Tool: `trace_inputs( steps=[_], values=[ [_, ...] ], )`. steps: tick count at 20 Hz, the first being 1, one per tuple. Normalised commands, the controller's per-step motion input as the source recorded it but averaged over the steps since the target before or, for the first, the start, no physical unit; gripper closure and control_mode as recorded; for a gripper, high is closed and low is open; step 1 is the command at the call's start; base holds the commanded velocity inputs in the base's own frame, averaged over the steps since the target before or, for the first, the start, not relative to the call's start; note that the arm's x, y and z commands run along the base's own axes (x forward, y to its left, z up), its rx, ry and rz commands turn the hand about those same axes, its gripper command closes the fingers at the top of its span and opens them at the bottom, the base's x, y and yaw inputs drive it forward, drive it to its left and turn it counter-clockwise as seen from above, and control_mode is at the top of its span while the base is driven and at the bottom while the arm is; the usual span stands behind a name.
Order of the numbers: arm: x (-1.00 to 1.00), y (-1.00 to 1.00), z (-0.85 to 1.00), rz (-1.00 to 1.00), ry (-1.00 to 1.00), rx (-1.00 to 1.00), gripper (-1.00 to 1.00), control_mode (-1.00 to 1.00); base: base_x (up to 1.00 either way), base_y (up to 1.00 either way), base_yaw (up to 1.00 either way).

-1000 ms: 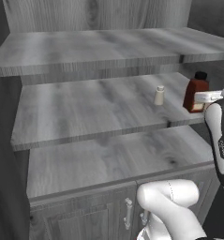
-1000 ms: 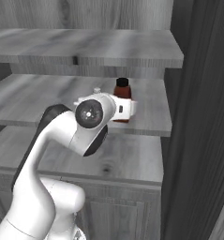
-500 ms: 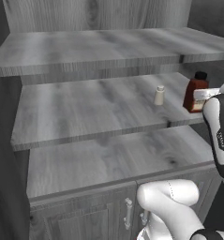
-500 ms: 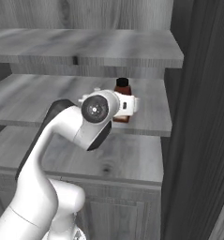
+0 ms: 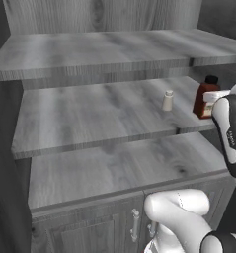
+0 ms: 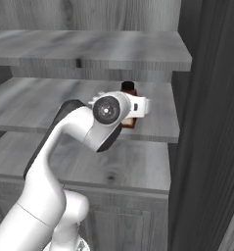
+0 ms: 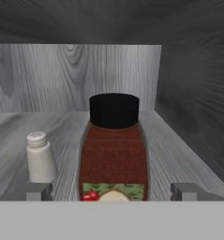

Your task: Collect the paprika, mayonnaise, and shaker from the cabinet and place them next to the stove.

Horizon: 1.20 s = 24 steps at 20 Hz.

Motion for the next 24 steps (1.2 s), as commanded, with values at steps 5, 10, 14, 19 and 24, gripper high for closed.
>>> trace_inputs(
  steps=[5, 10, 14, 19, 24],
  values=[
    [0.13, -0.10, 0.00, 0.00, 0.00, -0.01, -1.00, -1.00, 0.00, 0.00, 0.00],
    [0.01, 0.07, 0.00, -0.01, 0.00, 0.00, -1.00, -1.00, 0.00, 0.00, 0.00],
    [0.01, 0.14, 0.00, 0.00, 0.00, 0.00, -1.00, -1.00, 0.00, 0.00, 0.00],
    [0.12, 0.07, 0.00, 0.00, 0.00, 0.00, -1.00, -1.00, 0.00, 0.00, 0.00],
    [0.29, -0.02, 0.00, 0.00, 0.00, 0.00, -1.00, -1.00, 0.00, 0.00, 0.00]
  ],
)
